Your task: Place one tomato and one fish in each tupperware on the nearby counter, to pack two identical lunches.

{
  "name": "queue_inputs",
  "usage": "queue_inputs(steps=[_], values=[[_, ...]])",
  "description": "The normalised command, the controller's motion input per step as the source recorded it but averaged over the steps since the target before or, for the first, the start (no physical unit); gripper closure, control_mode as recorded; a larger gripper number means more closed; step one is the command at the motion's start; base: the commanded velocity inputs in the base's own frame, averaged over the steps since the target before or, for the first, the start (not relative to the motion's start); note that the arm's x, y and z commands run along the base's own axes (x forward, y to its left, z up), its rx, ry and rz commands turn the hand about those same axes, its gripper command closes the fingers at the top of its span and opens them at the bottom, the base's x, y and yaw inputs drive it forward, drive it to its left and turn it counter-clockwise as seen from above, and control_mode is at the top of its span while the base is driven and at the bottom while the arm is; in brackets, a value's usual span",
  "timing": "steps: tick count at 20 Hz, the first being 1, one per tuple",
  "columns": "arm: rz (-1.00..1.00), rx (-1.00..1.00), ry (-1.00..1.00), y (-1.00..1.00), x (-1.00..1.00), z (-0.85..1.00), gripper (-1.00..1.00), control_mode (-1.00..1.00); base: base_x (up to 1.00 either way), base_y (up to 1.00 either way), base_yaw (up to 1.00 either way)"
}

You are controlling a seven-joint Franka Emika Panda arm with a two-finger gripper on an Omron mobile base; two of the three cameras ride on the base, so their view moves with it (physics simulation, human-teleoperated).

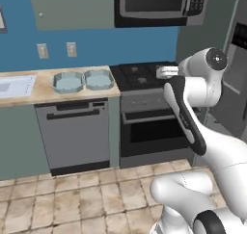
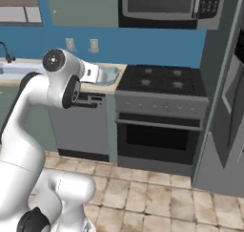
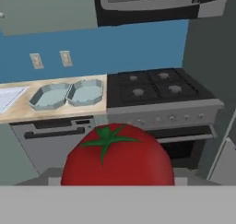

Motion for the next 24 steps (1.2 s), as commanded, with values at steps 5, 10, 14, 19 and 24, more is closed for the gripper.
queue_inputs(steps=[5, 10, 14, 19, 24], values=[[0.0, 0.0, 0.0, 0.0, 0.0, 0.0, 1.0, 1.0, 0.56, 0.99, -0.02], [0.0, 0.0, 0.0, 0.0, 0.0, 0.0, 1.0, 1.0, 0.78, 0.8, 0.0], [0.0, 0.0, 0.0, 0.0, 0.0, 0.0, 1.0, 1.0, 0.85, 0.5, 0.0], [0.0, 0.0, 0.0, 0.0, 0.0, 0.0, 1.0, 1.0, 0.88, 0.09, 0.0], [0.0, 0.0, 0.0, 0.0, 0.0, 0.0, 1.0, 1.0, 0.9, 0.01, 0.0]])
